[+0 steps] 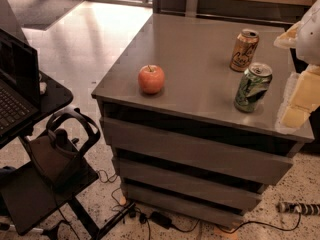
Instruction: Pick green can
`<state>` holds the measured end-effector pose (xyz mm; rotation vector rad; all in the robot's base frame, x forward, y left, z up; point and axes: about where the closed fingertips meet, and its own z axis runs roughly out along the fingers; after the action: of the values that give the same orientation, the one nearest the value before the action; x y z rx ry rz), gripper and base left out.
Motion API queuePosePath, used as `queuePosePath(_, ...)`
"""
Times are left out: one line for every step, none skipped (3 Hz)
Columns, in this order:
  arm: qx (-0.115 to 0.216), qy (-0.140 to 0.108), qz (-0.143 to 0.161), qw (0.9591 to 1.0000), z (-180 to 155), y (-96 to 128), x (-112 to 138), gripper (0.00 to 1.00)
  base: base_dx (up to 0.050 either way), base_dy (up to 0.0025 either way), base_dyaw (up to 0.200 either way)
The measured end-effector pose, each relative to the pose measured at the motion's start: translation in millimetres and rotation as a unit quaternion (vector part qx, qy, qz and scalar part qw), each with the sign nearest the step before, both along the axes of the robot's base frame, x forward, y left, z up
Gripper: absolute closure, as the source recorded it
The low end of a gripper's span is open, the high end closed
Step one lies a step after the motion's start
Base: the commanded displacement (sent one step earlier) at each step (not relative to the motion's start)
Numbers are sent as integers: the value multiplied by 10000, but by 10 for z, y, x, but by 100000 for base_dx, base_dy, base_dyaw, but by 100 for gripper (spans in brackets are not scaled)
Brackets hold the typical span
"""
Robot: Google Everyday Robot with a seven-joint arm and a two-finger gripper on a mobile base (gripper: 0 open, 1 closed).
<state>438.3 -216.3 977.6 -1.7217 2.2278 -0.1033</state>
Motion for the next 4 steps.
queuePosePath(0,0,0,10000,0,0,0,0,3889,-243,-12403)
queuePosePath(0,0,0,10000,0,0,0,0,4699,1,-11)
queuePosePath(0,0,0,10000,0,0,0,0,3785,-243,-13053)
queuePosePath(0,-7,0,10000,3,1,0,0,4800,-2,18)
